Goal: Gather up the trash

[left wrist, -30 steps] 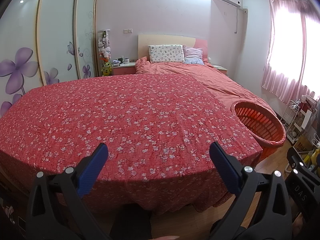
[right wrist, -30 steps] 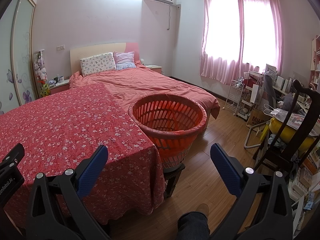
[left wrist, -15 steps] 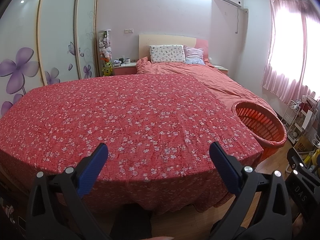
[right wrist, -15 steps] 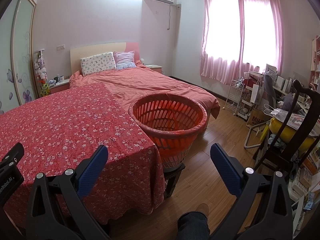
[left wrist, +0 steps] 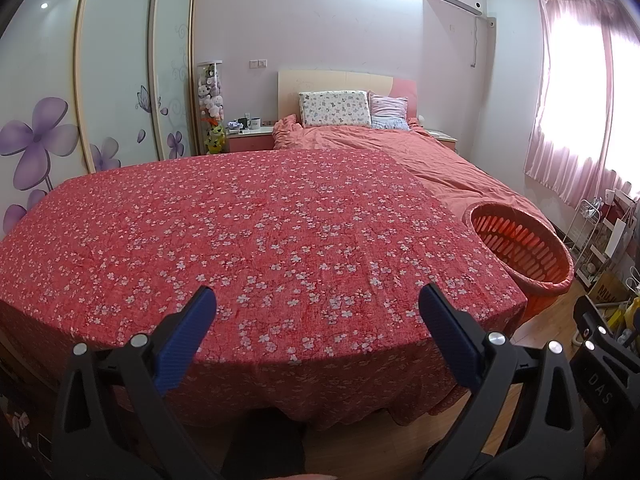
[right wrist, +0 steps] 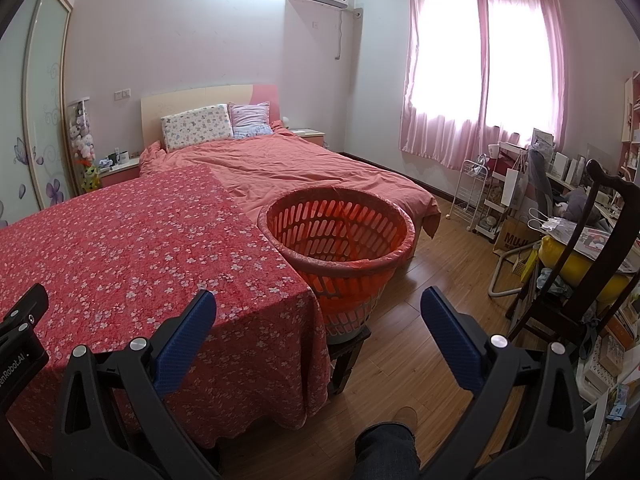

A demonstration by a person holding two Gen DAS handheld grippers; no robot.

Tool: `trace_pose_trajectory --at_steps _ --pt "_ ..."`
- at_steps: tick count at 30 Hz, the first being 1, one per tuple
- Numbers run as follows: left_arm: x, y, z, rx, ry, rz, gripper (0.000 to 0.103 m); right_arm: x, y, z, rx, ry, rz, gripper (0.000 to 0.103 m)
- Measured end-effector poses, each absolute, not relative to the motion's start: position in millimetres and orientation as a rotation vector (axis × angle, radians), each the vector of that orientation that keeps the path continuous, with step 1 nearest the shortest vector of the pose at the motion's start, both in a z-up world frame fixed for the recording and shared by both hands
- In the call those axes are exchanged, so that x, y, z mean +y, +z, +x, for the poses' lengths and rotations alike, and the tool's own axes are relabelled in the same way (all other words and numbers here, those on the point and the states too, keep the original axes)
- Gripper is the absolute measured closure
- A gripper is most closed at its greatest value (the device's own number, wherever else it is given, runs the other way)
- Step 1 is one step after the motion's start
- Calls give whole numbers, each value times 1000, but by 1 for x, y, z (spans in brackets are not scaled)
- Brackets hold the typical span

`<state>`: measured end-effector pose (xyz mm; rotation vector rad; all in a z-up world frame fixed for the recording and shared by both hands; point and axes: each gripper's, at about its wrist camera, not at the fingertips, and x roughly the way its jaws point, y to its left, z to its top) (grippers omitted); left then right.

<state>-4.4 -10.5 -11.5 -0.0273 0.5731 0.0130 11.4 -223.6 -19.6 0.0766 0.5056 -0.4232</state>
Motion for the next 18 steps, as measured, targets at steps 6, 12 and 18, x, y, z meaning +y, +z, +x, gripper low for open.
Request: trace_pose_trajectory --at_steps 6,12,18 --pt "-11 -12 -4 572 18 -21 4 -224 -20 11 507 -424 77 2" --pt "-11 -11 -5 571 17 -22 4 -224 -20 10 507 -423 77 2" --pt "-11 -11 -5 572 16 -23 4 -224 -20 10 508 -423 77 2"
